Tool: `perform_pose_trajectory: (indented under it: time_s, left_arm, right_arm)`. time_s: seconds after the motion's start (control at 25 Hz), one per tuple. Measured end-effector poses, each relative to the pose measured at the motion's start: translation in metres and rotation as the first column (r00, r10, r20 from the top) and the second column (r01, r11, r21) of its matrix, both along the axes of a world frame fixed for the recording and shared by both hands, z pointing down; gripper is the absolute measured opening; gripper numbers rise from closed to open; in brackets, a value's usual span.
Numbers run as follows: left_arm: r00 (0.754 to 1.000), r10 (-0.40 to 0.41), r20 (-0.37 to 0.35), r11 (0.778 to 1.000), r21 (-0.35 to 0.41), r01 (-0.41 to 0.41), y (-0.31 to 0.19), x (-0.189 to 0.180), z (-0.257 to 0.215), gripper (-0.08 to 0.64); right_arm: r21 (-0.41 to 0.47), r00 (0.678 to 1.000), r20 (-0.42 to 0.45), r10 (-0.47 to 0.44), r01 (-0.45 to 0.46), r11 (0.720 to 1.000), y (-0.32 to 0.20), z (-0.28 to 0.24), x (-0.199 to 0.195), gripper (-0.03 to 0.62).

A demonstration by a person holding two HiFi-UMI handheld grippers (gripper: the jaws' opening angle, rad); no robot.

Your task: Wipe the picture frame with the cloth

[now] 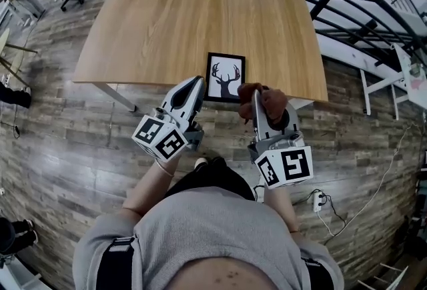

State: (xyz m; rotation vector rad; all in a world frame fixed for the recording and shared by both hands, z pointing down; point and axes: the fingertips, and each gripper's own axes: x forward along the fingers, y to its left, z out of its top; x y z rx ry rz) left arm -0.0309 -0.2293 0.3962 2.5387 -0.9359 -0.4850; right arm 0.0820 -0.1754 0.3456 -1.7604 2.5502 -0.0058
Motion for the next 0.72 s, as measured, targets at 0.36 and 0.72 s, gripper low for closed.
perform_pose_trajectory:
  time_s: [0.36,0.72]
  left_arm:
    - [0.993,-0.009,0.117,0.996,0.086,-0.001,0.049,0.023,-0.031,0.008]
    - [0.990,-0.054,0.127,0.992,0.124,0.038,0.167,0.047,-0.043,0.008]
  right_arm:
    - [0.046,1.000,-0.024,-0.011,0.013,0.999,0.028,-0.020,-0.014,0.046]
    - [0.069,1.000,-0.009,-0.027,0.028,0.997,0.147,-0.023,0.004,0.046]
